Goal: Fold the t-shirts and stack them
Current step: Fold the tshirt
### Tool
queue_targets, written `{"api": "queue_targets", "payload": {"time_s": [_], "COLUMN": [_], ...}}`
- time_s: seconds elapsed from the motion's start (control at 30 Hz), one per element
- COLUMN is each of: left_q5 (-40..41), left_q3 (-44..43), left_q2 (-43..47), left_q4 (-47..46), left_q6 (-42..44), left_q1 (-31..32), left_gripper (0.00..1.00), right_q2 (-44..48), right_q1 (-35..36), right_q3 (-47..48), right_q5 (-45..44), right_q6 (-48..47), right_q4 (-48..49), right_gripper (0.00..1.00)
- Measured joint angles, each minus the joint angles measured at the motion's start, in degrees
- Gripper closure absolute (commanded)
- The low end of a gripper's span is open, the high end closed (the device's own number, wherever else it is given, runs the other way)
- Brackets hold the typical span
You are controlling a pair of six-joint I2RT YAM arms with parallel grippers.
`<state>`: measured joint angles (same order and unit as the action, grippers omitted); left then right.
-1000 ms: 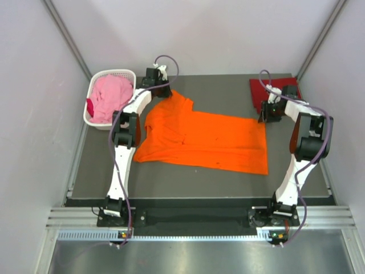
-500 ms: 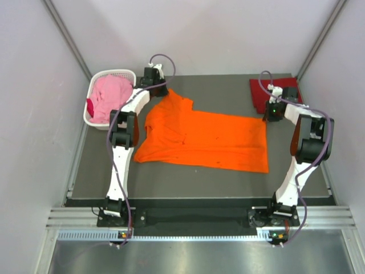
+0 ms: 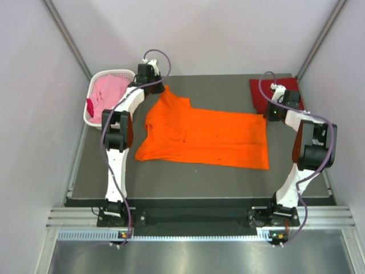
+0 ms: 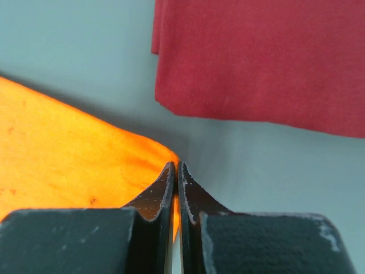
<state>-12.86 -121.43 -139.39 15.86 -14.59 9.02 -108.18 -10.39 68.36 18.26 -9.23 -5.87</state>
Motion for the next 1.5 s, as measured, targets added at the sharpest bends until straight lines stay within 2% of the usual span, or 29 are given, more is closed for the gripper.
{"api": "queue_targets", "payload": {"time_s": [0.13, 0.3, 0.9, 1.3, 1.5], "left_q5": [-0.59, -1.46, -0.17, 2.82, 3.98], "left_q3": [7.06, 11.19, 35.06, 43.58, 46.45], "left_q2": [4.74, 8.61, 26.1, 35.39, 37.33], "left_q4": [-1.44, -2.45, -5.99, -6.34, -5.22], "left_q6": [0.98, 2.14, 2.8, -0.57, -1.62], "left_q1": [-0.04, -0.09, -0.52, -0.52, -0.52], "left_gripper": [1.0, 1.0, 1.0, 1.0, 1.0], "right_q2": [2.14, 4.79, 12.5, 15.47, 17.22], "right_q1": [0.02, 0.02, 0.52, 0.9, 1.55], "right_q3": [-1.99, -5.16, -13.09, -15.85, -16.7], "right_q5": [-1.42, -3.19, -8.61, -12.24, -13.4], "right_q6": [1.4, 3.45, 12.0, 13.81, 14.34], "right_q4": [3.39, 6.12, 6.27, 3.67, 1.16], "right_gripper": [1.0, 1.0, 1.0, 0.99, 0.99]}}
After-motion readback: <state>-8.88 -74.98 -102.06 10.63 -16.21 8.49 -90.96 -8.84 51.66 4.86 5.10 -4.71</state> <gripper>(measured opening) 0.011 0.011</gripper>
